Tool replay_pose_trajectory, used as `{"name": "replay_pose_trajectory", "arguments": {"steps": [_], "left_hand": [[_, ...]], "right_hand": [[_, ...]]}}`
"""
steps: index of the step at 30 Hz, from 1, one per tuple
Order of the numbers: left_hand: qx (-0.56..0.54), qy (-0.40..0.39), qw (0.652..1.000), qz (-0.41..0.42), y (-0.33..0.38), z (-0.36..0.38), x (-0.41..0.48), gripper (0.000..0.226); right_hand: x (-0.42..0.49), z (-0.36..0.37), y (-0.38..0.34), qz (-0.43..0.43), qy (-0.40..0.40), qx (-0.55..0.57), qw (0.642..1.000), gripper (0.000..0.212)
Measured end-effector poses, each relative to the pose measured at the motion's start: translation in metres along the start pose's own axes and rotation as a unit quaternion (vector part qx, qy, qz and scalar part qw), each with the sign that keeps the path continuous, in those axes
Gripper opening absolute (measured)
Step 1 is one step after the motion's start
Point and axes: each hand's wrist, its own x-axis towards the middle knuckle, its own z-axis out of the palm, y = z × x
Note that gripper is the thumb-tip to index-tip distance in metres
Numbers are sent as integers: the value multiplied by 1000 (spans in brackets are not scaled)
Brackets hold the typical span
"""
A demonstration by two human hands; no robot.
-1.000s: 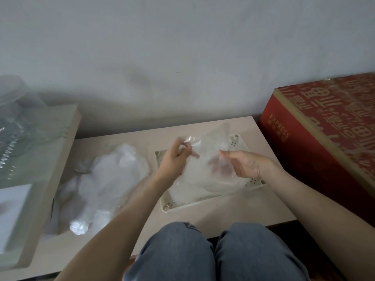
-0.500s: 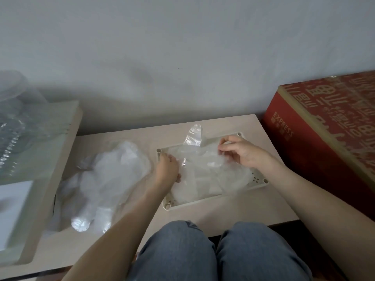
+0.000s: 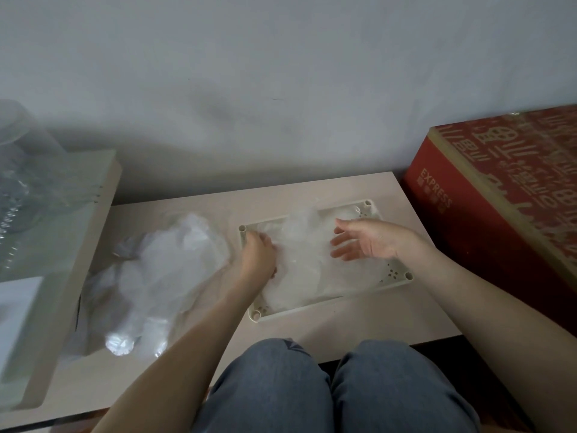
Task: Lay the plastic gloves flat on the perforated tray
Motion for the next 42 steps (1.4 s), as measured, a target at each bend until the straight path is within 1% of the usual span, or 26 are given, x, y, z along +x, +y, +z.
{"name": "replay_pose_trajectory", "arguments": {"steps": [2, 4, 6, 7, 9, 12, 14, 16, 17, 19, 21, 23, 26, 27, 28, 29, 30, 31, 33, 34, 35, 37, 38, 40, 42], "left_hand": [[-32, -31, 998, 33, 3, 2, 0, 10], [-98, -95, 988, 74, 9, 1, -3, 7], [-160, -146, 973, 77, 20, -2, -5, 9], [-193, -156, 966, 69, 24, -3, -5, 10], [-226, -152, 961, 55, 28, -6, -4, 9], [-223, -122, 966, 50, 19, -11, 5, 16], [-210, -104, 971, 45, 11, -13, 8, 15], [-205, -87, 974, 29, 4, -12, 8, 7], [-193, -76, 978, 10, 3, -11, 6, 5], [-146, -47, 988, -30, -3, -6, 4, 9], [-35, -11, 999, -34, -9, -3, 3, 9], [79, 18, 997, -9, -12, -3, 0, 11], [133, 14, 990, 34, -10, -2, -8, 5], [160, 10, 985, 57, -9, -1, -11, 11], [211, 15, 973, 92, -11, 0, -10, 25], [274, 33, 952, 135, -14, 2, -10, 40], [336, 57, 923, 180, -19, 3, -7, 52], [385, 73, 892, 225, -20, 5, -6, 58], [419, 57, 848, 320, -22, 7, -2, 57], [433, 24, 826, 360, -23, 7, 1, 52], [462, -24, 801, 380, -25, 8, 4, 50], [526, -113, 758, 367, -32, 11, 10, 60], [545, -142, 751, 343, -36, 12, 13, 62], [555, -164, 757, 304, -42, 15, 18, 60], [547, -160, 768, 293, -43, 18, 21, 60]], "right_hand": [[1, 0, 2, -9, -14, -53, 998, 30], [2, 1, 2, -29, -37, -117, 992, 26], [3, 2, -1, -45, -80, -161, 983, 27], [3, 2, -3, -52, -101, -181, 977, 24], [1, 1, -7, -63, -119, -216, 967, 16], [-3, -7, -13, -59, -93, -253, 961, 10], [-3, -16, -14, -64, -77, -254, 962, 14], [-1, -21, -13, -76, -63, -213, 972, 21], [0, -21, -14, -84, -63, -183, 977, 23], [1, -20, -16, -101, -66, -125, 985, 15], [6, -19, -17, -114, -40, -86, 989, 14], [9, -18, -17, -117, 2, -94, 989, 13], [14, -12, -13, -112, 58, -137, 983, 20], [16, -10, -12, -113, 82, -162, 977, 24], [19, -8, -10, -118, 109, -191, 968, 26], [23, -6, -8, -125, 137, -226, 956, 27], [26, -4, -7, -132, 160, -261, 943, 26], [29, -2, -6, -139, 174, -288, 932, 25], [32, 2, -5, -149, 174, -310, 923, 24], [34, 3, -4, -154, 168, -317, 920, 24], [36, 3, -3, -159, 166, -329, 916, 23], [37, 3, -4, -154, 160, -356, 908, 28], [36, 2, -4, -143, 146, -361, 910, 35], [35, -3, -4, -114, 110, -359, 920, 46], [30, -12, -4, -88, 90, -358, 925, 53]]}}
